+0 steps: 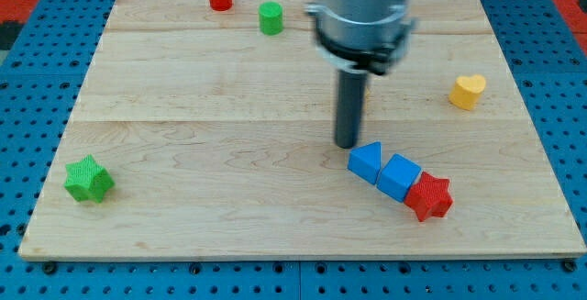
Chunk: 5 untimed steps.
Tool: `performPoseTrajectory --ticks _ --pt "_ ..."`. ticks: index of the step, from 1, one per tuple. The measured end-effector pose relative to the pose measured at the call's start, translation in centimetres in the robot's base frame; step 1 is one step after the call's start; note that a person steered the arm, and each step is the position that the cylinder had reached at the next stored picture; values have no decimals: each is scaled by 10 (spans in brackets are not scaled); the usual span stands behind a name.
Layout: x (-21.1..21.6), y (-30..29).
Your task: Move yellow hexagon and green circle towards top left corner of the board
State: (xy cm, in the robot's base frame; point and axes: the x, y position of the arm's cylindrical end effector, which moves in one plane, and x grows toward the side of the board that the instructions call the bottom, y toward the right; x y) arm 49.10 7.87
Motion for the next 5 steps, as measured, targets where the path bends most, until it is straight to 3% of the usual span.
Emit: performPoseTrajectory --ticks 1,3,5 --pt "21 -1" --pt "-23 -17" --pt "-24 -18"
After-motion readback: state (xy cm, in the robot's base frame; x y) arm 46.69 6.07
